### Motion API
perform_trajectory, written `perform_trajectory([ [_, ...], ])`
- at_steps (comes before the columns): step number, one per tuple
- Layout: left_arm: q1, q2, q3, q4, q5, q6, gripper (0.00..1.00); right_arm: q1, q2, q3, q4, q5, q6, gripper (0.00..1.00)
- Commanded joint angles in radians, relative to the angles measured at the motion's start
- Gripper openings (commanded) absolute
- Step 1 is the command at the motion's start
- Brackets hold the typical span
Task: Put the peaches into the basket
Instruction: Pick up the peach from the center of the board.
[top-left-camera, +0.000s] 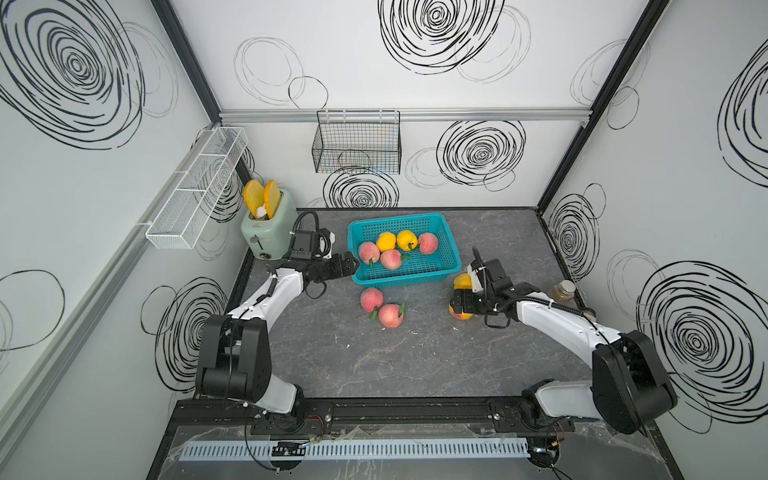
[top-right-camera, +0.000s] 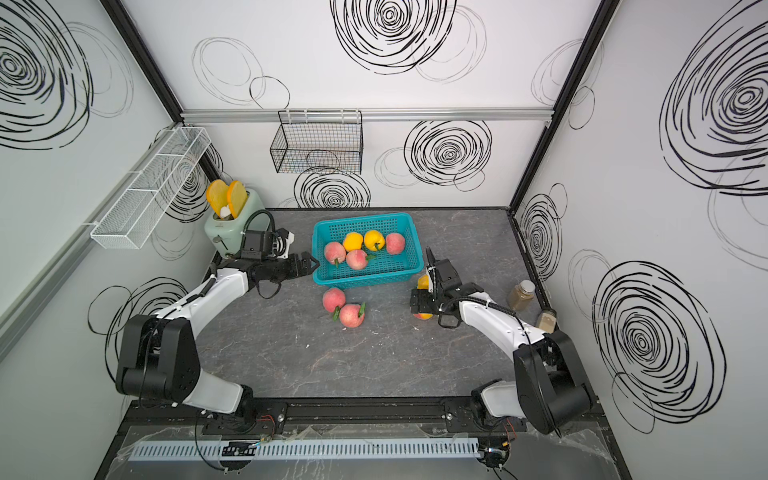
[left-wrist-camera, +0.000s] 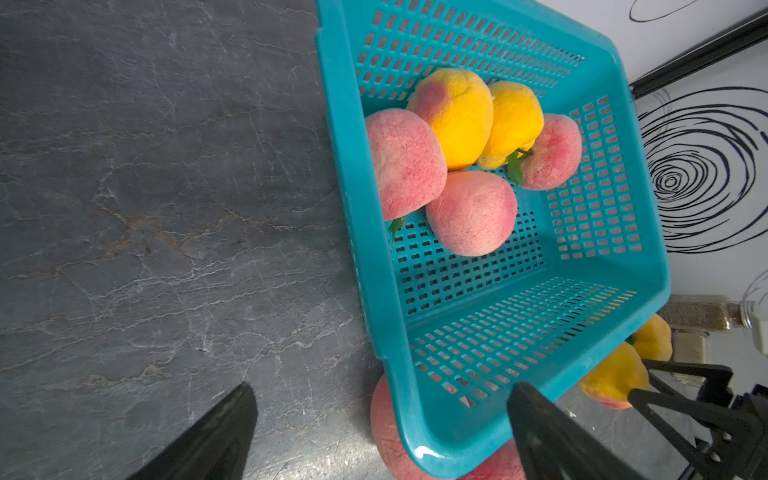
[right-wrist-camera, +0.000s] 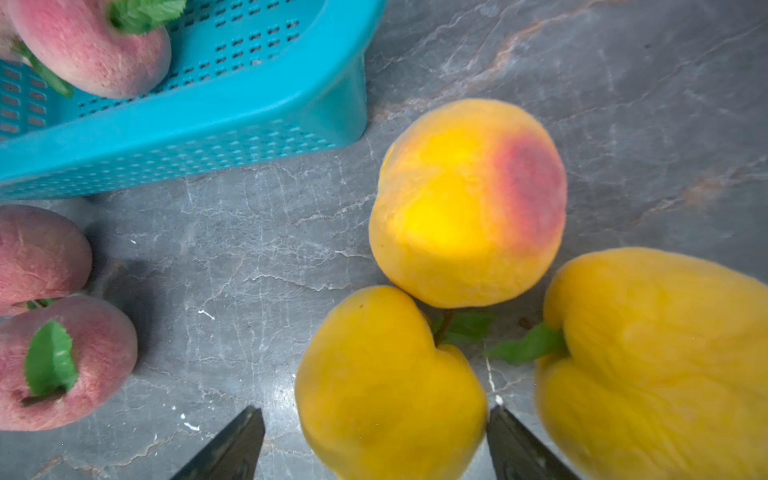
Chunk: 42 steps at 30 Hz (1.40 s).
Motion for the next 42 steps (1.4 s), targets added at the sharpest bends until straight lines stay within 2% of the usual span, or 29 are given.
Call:
perform_trajectory([
  [1,0.009,-0.032,-0.01,0.039,0.024,-0.007,0.98,0.014,0.005,0.026,-0.004,0.025,0.018,0.88],
  [16,0.014,-0.049,-0.024,0.05,0.043,-0.011,0.98,0.032,0.062,0.03,0.02,0.04,0.014,0.88],
  [28,0.017,-0.047,-0.024,0.054,0.052,-0.015,0.98,0.045,0.061,0.032,0.026,0.026,0.015,0.74],
  [42,0.017,-0.039,-0.027,0.06,0.061,-0.02,0.98,0.055,0.055,0.039,0.027,0.012,0.014,0.65],
])
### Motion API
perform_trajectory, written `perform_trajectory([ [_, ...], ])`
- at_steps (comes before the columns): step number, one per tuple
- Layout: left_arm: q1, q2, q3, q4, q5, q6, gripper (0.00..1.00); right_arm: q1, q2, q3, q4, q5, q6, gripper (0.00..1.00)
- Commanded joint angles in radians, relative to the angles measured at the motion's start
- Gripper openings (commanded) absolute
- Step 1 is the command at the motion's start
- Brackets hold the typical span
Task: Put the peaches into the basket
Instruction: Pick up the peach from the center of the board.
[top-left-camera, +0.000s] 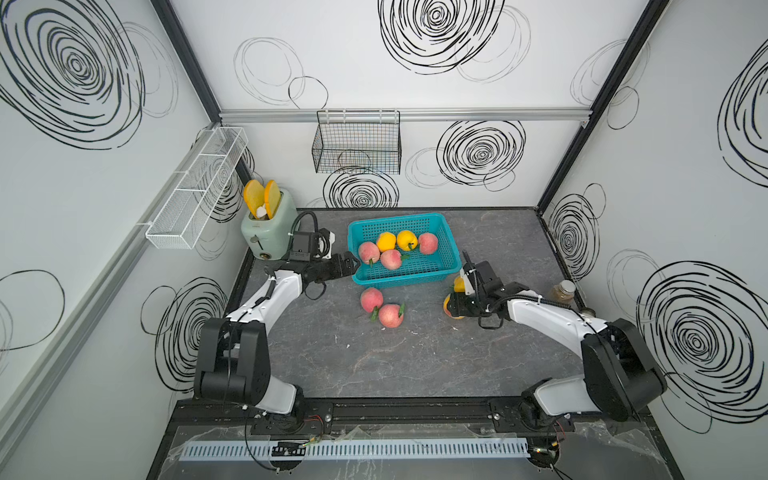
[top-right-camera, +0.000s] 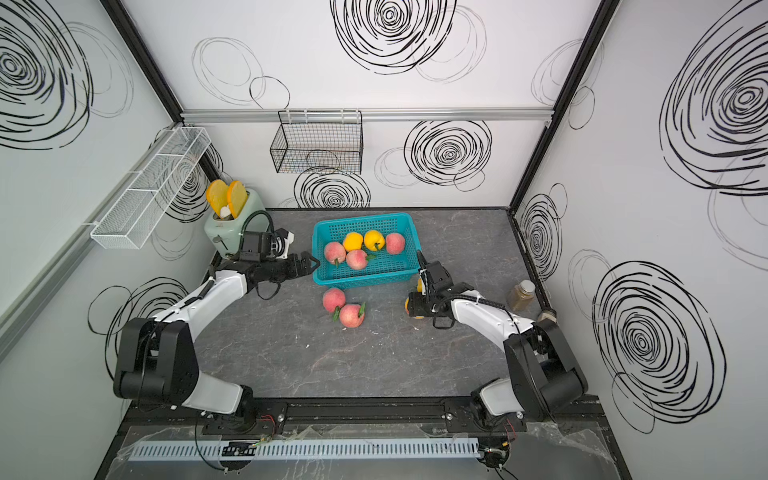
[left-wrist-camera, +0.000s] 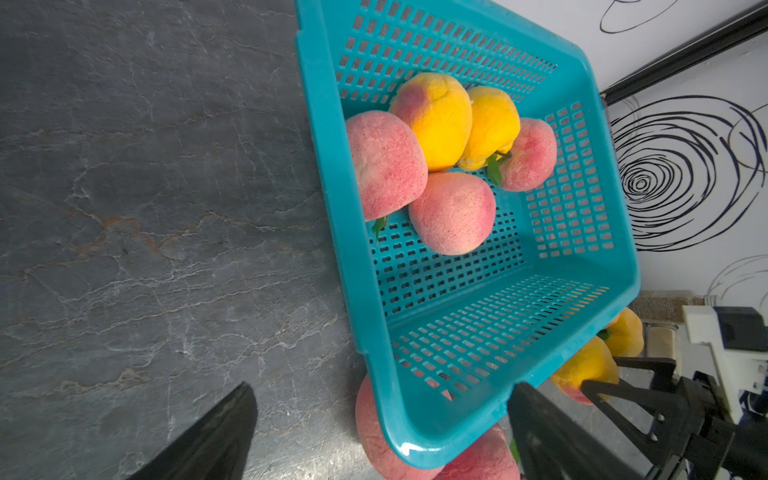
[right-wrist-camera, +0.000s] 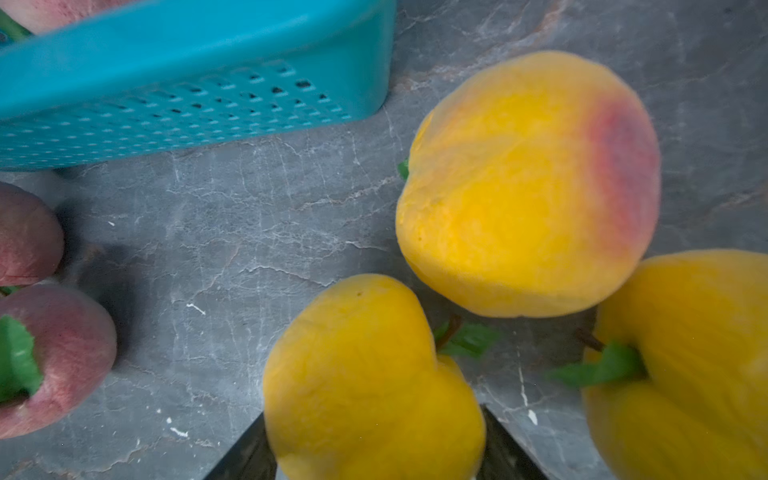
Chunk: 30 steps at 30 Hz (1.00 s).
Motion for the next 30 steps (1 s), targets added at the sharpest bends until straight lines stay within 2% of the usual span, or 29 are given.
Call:
perform_trajectory([
  [1,0.011,-0.023,-0.011,0.035,0.021,-0.007,0.98,0.009,-0.005,0.036,0.001,-0.006,0.004,0.64],
  [18,0.01,-0.024,-0.013,0.036,0.037,-0.011,0.98,0.049,-0.025,0.077,-0.019,0.049,-0.03,0.62],
  [30,0.0,-0.014,-0.011,0.034,0.035,-0.011,0.98,0.062,-0.07,0.113,-0.006,0.03,-0.076,0.63],
])
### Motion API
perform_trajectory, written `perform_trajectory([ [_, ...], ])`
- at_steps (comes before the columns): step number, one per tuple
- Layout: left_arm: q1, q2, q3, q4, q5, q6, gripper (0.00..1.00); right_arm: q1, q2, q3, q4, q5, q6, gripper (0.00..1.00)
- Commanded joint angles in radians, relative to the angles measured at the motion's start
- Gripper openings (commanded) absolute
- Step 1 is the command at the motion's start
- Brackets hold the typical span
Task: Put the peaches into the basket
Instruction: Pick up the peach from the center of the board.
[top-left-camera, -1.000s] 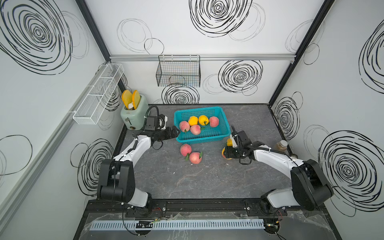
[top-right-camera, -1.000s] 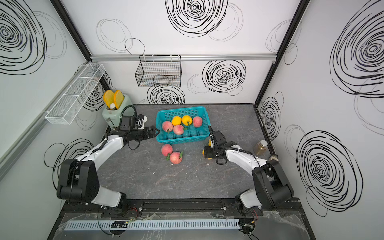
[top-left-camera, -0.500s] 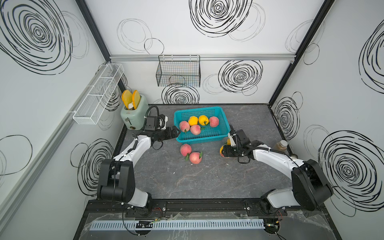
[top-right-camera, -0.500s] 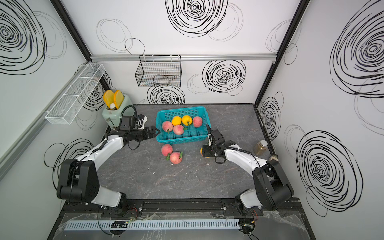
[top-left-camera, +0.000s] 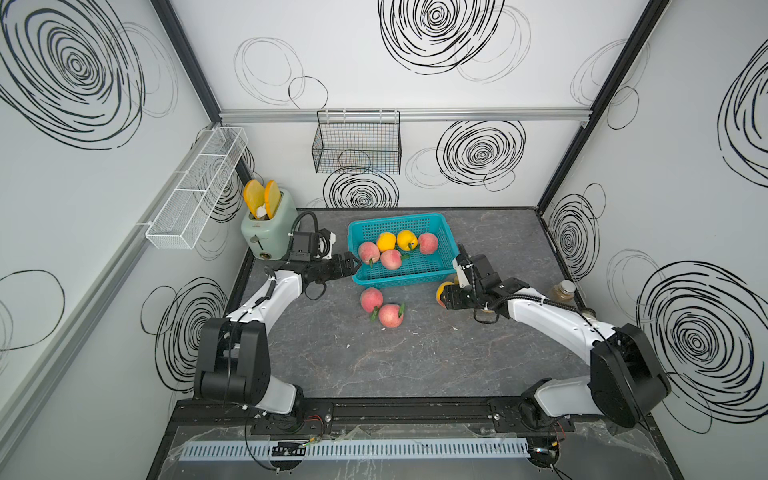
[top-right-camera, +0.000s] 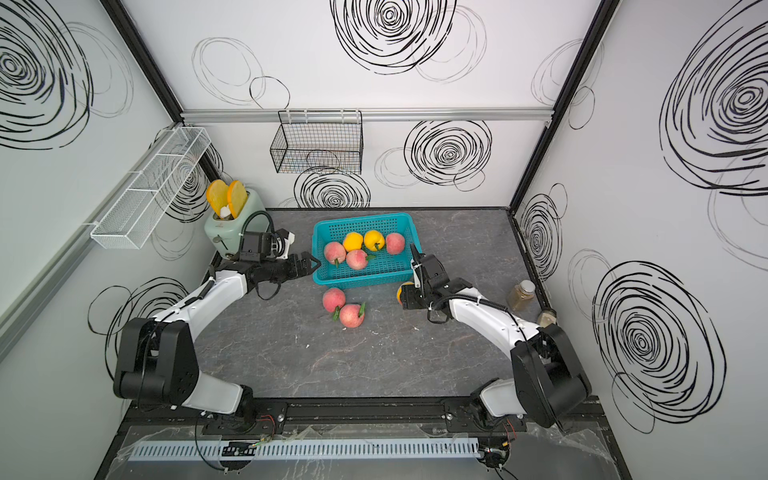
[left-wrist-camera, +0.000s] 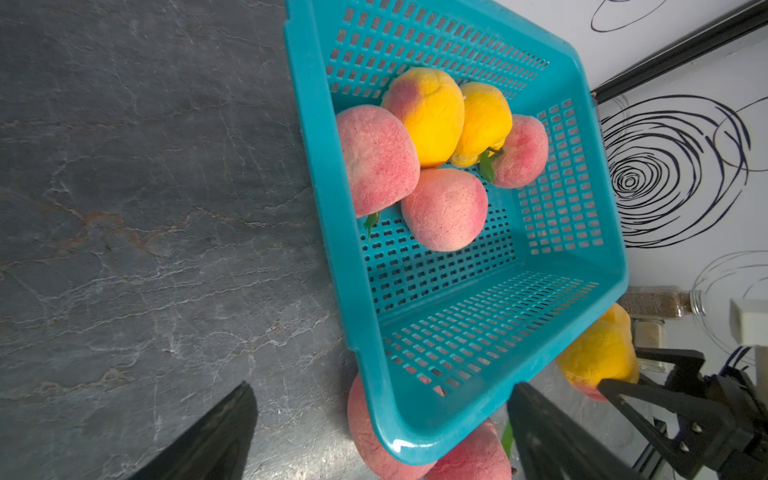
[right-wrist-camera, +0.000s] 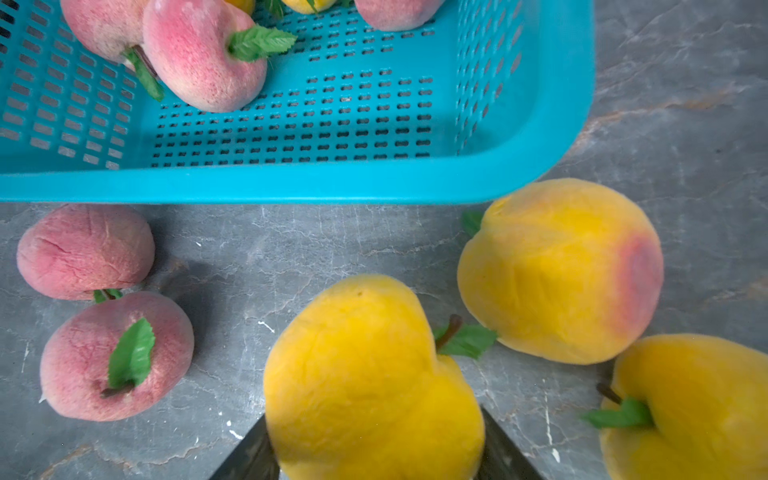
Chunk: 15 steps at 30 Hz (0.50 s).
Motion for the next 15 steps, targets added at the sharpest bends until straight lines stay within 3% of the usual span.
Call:
perform_trajectory([
  [1,0.0,-0.013,-0.008,0.032,0.013,-0.004,0.98,0.006,-0.037,0.037,-0.004,0.001,-0.026,0.63],
  [15,-0.01,-0.006,-0.003,0.018,0.009,0.003,0.98,0.01,-0.005,0.172,0.009,-0.064,-0.056,0.63],
])
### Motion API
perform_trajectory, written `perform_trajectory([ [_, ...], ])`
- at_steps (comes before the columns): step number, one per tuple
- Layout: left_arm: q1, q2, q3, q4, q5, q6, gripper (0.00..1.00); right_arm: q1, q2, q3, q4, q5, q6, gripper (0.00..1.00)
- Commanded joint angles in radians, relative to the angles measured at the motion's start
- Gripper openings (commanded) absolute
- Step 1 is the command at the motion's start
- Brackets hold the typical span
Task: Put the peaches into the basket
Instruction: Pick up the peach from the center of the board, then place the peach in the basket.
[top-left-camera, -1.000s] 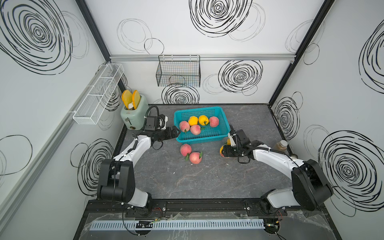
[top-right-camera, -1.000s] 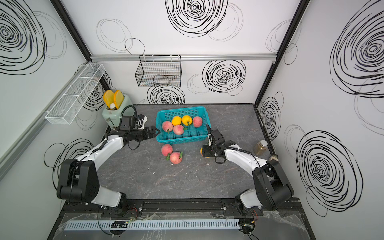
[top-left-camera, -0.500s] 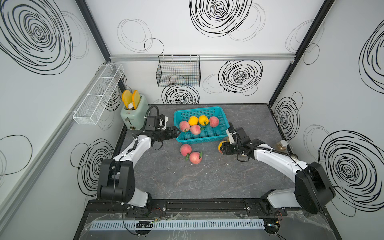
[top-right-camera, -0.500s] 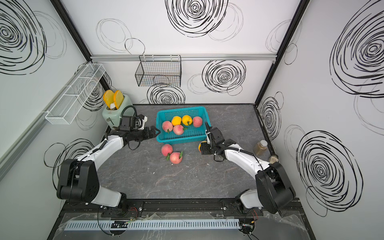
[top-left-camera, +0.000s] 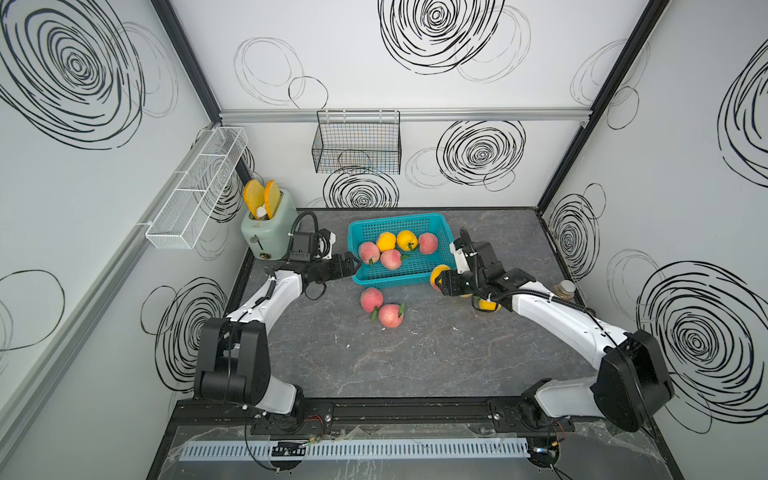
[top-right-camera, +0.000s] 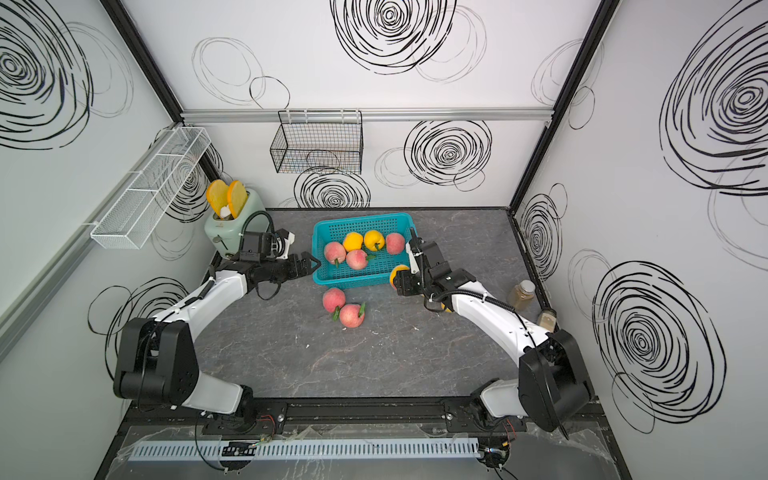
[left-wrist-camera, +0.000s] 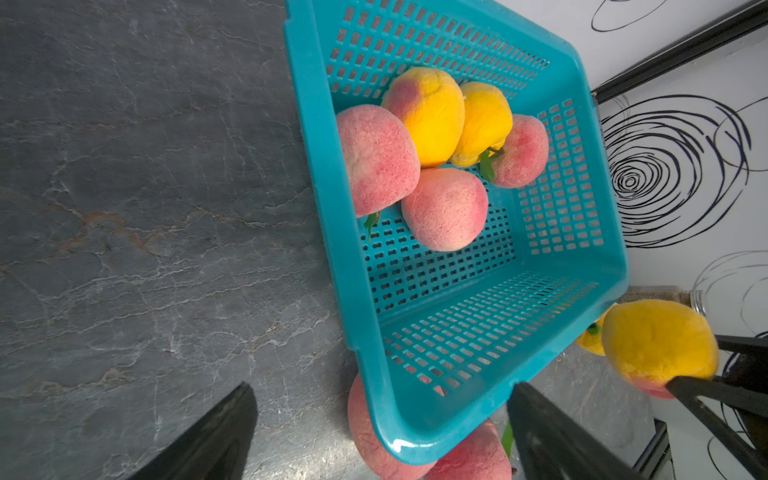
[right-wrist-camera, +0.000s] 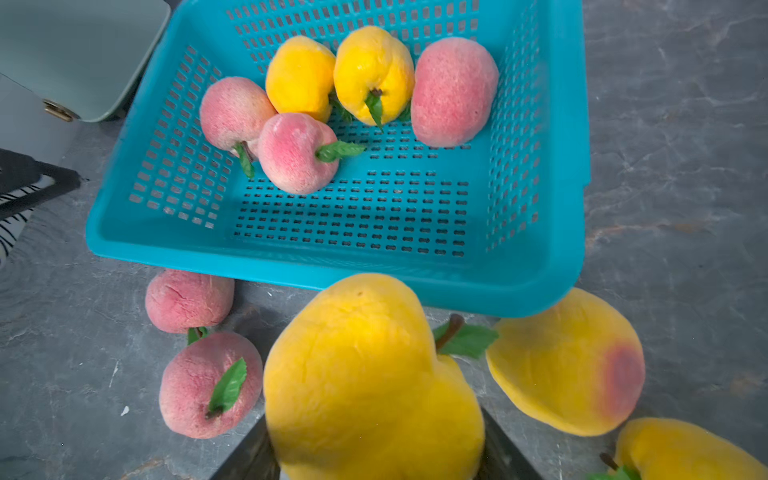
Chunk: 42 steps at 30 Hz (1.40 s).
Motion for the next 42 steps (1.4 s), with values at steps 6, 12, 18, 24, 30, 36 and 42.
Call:
perform_trajectory([
  [6,-0.012,-0.002,-0.001,0.016,0.009,0.005,0.98,0.005,0.045,0.104,0.021,-0.036,-0.028,0.62],
  [12,-0.022,0.003,0.001,0.013,0.006,0.006,0.98,0.009,0.104,0.182,0.029,-0.059,-0.043,0.62],
  [18,-0.024,0.001,0.001,0.008,-0.002,0.011,0.98,0.027,0.178,0.266,0.036,-0.075,-0.056,0.62],
  [24,-0.026,0.002,0.0,0.013,0.009,0.006,0.98,0.056,0.265,0.348,0.042,-0.086,-0.065,0.62],
  [30,-0.03,0.002,-0.002,0.017,0.018,0.002,0.98,0.096,0.358,0.436,0.043,-0.094,-0.07,0.62],
  [36,-0.035,-0.002,-0.003,0.019,0.025,0.002,0.98,0.127,0.454,0.536,0.027,-0.104,-0.081,0.62],
  [42,-0.036,-0.003,-0.008,0.025,0.034,-0.001,0.98,0.159,0.547,0.628,0.009,-0.115,-0.087,0.62],
])
